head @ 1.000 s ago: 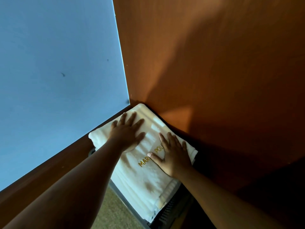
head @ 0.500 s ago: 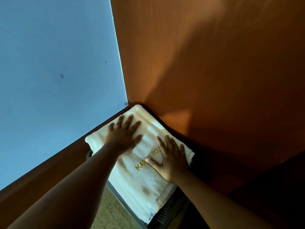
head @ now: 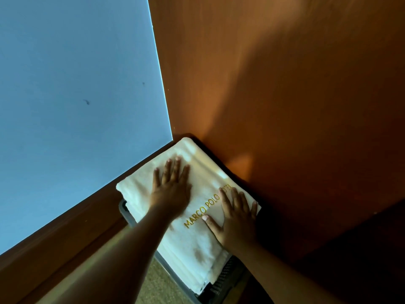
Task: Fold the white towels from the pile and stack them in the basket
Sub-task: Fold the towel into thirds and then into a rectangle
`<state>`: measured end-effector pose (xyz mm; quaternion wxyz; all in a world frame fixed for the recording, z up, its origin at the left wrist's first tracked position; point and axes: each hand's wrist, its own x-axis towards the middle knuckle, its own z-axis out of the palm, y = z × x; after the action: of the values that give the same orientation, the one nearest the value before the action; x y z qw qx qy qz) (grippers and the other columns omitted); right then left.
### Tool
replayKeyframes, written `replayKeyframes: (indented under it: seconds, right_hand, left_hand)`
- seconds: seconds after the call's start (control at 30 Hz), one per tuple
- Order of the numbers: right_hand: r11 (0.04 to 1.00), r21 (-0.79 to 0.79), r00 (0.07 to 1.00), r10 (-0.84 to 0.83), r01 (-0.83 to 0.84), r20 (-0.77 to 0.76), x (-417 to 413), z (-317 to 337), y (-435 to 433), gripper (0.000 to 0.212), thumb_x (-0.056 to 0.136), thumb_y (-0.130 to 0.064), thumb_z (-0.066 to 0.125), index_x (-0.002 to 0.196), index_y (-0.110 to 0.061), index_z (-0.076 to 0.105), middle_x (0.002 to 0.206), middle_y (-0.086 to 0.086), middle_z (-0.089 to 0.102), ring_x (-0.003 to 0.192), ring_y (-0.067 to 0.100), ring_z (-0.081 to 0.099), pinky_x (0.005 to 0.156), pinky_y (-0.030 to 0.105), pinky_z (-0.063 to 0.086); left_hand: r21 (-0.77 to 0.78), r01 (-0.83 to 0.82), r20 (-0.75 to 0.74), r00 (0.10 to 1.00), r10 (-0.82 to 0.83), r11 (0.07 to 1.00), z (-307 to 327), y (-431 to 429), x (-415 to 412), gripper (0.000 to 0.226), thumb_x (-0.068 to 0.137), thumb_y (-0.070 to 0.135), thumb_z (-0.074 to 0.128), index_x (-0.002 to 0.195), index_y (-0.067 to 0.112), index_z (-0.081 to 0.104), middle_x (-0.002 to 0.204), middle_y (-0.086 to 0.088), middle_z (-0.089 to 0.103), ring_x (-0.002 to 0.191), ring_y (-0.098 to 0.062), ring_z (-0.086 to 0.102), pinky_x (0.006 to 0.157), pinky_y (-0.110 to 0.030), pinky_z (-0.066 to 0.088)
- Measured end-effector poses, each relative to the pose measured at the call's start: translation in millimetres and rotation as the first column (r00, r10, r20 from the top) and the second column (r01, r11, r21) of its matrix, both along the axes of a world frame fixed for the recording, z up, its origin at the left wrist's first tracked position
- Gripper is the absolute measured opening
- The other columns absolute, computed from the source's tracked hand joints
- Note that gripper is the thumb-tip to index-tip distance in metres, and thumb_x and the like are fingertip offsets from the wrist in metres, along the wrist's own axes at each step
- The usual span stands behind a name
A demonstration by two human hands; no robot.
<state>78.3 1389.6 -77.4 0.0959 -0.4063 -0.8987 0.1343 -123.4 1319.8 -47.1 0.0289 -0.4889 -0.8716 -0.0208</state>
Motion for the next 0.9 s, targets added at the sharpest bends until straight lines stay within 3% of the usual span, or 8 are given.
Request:
replayKeyframes:
  seconds: [0.13,0.27,0.4,0.5,0.57,0.67,0.8,0.9]
  right_hand:
    - [0.999,0.013,0.999,-0.044,0.044,-0.009,0,-7,-2,0.094,0.078,-0.09,0.02,0.157,-0.038,0.023,0.163,0.01,0.026,0.149,0.036,0.023,0.116,0.063,0.015]
    - [0.995,-0.029,0.995,-0.101,0.1,-0.028,2,-12,-2,0.101,0.074,-0.093,0.008,0.159,-0.038,0.012,0.167,0.012,0.009,0.153,0.035,0.005,0.12,0.058,0.008]
    - [0.97,-0.146,0.976,-0.206,0.193,-0.076,7,-11,-11,0.123,0.06,-0.102,0.004,0.159,-0.031,0.019,0.166,0.018,0.009,0.152,0.038,0.005,0.122,0.054,0.006]
    - [0.959,-0.217,0.983,-0.175,0.181,0.048,16,6,-13,0.141,0.041,-0.107,-0.005,0.16,-0.031,0.005,0.167,0.016,-0.004,0.153,0.035,-0.004,0.122,0.049,0.0]
    - [0.96,-0.233,0.981,-0.123,0.156,0.15,26,28,-17,0.137,0.047,-0.107,0.008,0.16,-0.03,-0.001,0.166,0.014,-0.01,0.153,0.033,-0.009,0.122,0.049,-0.003]
    - [0.971,-0.218,0.981,-0.056,0.096,0.185,39,61,-25,0.112,0.076,-0.09,0.04,0.16,-0.027,0.0,0.167,0.011,-0.01,0.153,0.031,-0.009,0.122,0.05,-0.001]
    - [0.989,-0.151,0.997,0.01,0.002,0.079,50,110,-45,0.109,0.072,-0.084,0.05,0.159,-0.029,0.014,0.167,0.007,0.001,0.153,0.03,0.008,0.121,0.046,0.019]
    - [0.992,-0.107,0.997,0.07,-0.074,-0.035,52,151,-67,0.089,0.086,-0.058,0.065,0.158,-0.025,0.024,0.166,0.008,0.01,0.152,0.023,0.014,0.119,0.033,0.021]
  left_hand:
    - [0.174,-0.012,0.088,0.996,-0.004,0.985,-19,-40,50,0.072,0.1,0.056,0.01,0.161,0.018,0.013,0.168,-0.007,-0.005,0.155,-0.026,-0.009,0.122,-0.048,-0.003]
    - [0.143,0.083,0.149,0.983,-0.104,0.986,-34,-84,83,0.105,0.089,0.087,0.018,0.16,0.015,-0.01,0.166,-0.009,-0.021,0.153,-0.025,-0.023,0.122,-0.047,-0.007]
    - [0.119,0.076,0.211,0.972,-0.101,0.99,-38,-109,94,0.129,0.074,0.098,0.034,0.161,0.009,0.0,0.168,-0.012,-0.01,0.155,-0.027,-0.012,0.121,-0.044,-0.001]
    - [0.041,0.057,0.266,0.962,-0.066,0.998,-27,-121,97,0.14,0.065,0.104,0.032,0.157,0.012,-0.019,0.161,-0.007,-0.033,0.151,-0.027,-0.028,0.122,-0.042,-0.012]
    - [-0.03,0.084,0.264,0.962,-0.073,0.996,-16,-132,94,0.142,0.062,0.106,0.028,0.154,0.014,-0.028,0.157,-0.005,-0.042,0.147,-0.027,-0.035,0.121,-0.043,-0.015]
    - [-0.071,0.072,0.247,0.968,-0.052,0.995,6,-147,80,0.144,0.055,0.108,0.018,0.156,0.014,-0.022,0.157,-0.009,-0.038,0.149,-0.03,-0.03,0.118,-0.044,-0.017]
    - [-0.045,0.014,0.183,0.983,-0.006,0.999,52,-168,59,0.143,0.05,0.106,0.0,0.159,0.014,-0.014,0.162,-0.01,-0.029,0.153,-0.031,-0.02,0.121,-0.048,-0.012]
    - [0.026,0.006,0.119,0.993,-0.009,1.0,96,-177,48,0.141,0.051,0.104,-0.005,0.161,0.015,-0.007,0.167,-0.009,-0.019,0.155,-0.03,-0.013,0.123,-0.05,-0.005]
